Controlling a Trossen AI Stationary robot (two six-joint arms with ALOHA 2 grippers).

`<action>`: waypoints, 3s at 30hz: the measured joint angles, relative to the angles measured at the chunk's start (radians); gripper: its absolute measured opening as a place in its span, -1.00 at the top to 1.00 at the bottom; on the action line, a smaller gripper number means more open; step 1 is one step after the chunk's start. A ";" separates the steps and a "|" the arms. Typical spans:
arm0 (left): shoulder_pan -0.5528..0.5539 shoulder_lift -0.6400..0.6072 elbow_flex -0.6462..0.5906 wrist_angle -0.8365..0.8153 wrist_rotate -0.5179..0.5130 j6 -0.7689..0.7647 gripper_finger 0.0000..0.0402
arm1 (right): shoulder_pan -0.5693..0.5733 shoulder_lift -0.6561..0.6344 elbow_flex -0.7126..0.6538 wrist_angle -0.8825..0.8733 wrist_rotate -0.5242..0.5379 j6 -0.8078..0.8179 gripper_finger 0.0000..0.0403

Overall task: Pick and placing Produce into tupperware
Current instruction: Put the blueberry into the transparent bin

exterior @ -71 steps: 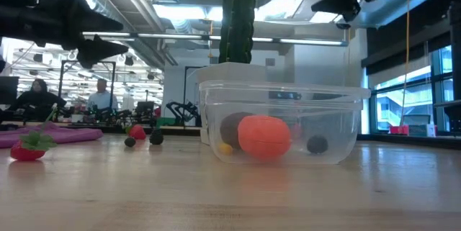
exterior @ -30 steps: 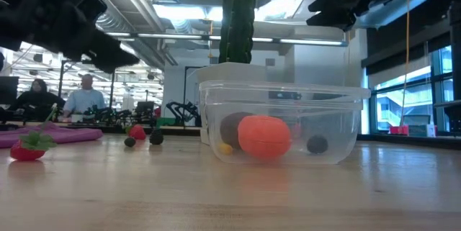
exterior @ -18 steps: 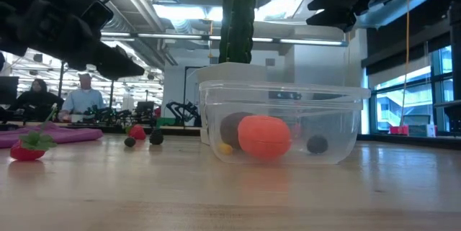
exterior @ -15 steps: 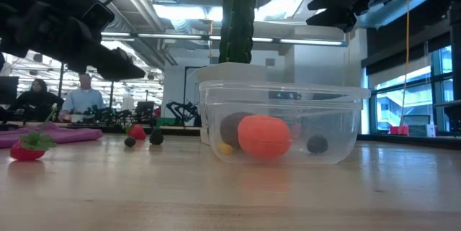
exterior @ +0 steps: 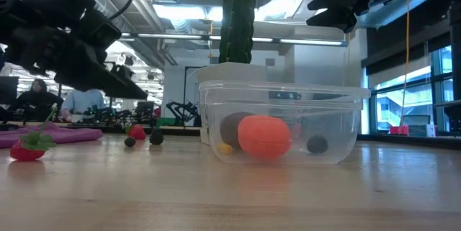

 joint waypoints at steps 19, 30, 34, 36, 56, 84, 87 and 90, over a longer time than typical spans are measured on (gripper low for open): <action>-0.003 0.252 0.000 0.240 -0.002 -0.011 -0.30 | 0.000 0.000 0.000 -0.001 0.000 -0.001 -0.26; -0.003 0.350 0.000 0.254 -0.001 -0.027 -0.28 | 0.000 0.000 0.000 -0.002 0.000 -0.001 -0.26; -0.003 0.388 0.000 0.260 -0.001 -0.027 -0.28 | 0.000 0.000 0.000 -0.005 0.000 -0.001 -0.26; -0.003 0.409 0.000 0.262 -0.001 -0.027 -0.28 | 0.000 0.000 0.000 -0.007 0.000 -0.001 -0.26; -0.003 0.525 0.000 0.365 -0.011 -0.027 -0.10 | 0.000 0.000 0.000 -0.012 0.000 -0.023 -0.26; -0.003 0.525 0.000 0.356 -0.034 -0.027 0.73 | 0.000 0.000 0.000 -0.012 0.000 -0.053 -0.26; -0.003 0.526 -0.001 0.374 -0.033 -0.035 0.80 | 0.000 0.000 0.000 -0.012 0.000 -0.055 -0.26; -0.005 0.528 0.004 0.440 -0.019 -0.076 0.81 | 0.000 0.000 0.000 -0.012 0.000 -0.057 -0.26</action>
